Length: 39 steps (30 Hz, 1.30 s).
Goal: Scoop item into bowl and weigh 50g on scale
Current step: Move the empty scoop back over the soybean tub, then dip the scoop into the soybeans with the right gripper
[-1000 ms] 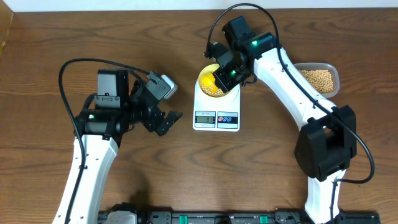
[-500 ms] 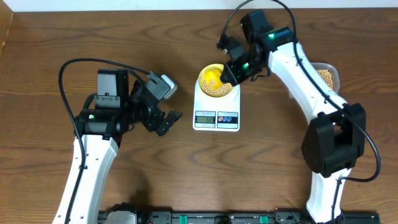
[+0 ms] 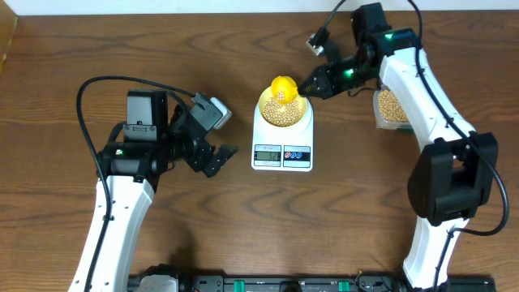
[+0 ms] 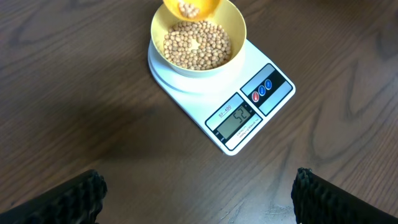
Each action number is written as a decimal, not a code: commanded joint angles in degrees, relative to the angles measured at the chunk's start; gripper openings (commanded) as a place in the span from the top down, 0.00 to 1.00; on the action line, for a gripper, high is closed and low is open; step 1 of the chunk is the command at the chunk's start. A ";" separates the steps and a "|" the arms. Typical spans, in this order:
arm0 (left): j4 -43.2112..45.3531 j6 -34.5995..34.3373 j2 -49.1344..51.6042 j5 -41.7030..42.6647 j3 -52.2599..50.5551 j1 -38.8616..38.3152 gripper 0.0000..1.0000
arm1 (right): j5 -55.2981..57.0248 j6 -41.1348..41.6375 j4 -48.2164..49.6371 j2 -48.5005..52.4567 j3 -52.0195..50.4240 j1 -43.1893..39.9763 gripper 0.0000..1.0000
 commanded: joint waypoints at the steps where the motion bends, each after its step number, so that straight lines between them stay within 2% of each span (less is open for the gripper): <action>1: -0.09 -0.07 0.13 -0.33 -0.59 0.28 0.02 | -6.47 0.63 -0.09 0.72 -0.26 -1.44 0.99; 14: -0.07 -0.07 0.13 -0.33 -0.59 0.28 0.02 | -6.82 0.61 -1.29 -4.15 -0.26 -7.10 0.99; 27: -0.09 -0.04 0.13 -0.35 -0.59 0.28 0.02 | -6.49 -1.40 -8.96 -8.70 -0.26 -17.07 0.99; 32: -0.09 -0.07 0.13 -0.33 -0.59 0.28 0.03 | -0.85 -4.22 -15.39 -9.20 -0.26 -23.15 0.99; 39: -0.07 -0.07 0.13 -0.33 -0.59 0.28 0.02 | 10.38 -4.87 -18.27 -9.20 -0.26 -27.12 0.99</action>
